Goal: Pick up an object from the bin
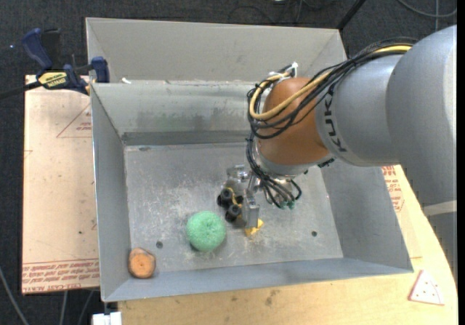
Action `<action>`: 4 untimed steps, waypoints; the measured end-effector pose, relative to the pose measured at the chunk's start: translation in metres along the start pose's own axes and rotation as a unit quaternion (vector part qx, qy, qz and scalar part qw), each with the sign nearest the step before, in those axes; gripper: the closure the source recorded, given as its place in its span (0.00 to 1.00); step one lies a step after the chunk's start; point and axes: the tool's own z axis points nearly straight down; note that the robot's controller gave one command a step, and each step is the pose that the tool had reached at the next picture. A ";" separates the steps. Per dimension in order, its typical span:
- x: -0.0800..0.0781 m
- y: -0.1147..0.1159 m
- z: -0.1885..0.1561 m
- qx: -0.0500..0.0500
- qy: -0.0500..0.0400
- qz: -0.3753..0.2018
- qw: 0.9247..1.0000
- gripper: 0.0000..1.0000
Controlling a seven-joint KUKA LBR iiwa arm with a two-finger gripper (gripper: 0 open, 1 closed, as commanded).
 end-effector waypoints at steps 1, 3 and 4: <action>0.000 0.000 0.000 0.000 0.000 0.000 1.000 1.00; 0.004 0.042 -0.100 -0.001 0.002 0.008 1.000 1.00; 0.005 0.041 -0.128 -0.001 0.004 0.003 1.000 1.00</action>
Offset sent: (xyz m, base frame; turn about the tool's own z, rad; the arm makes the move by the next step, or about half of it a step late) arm -0.0104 0.0401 0.1002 0.0189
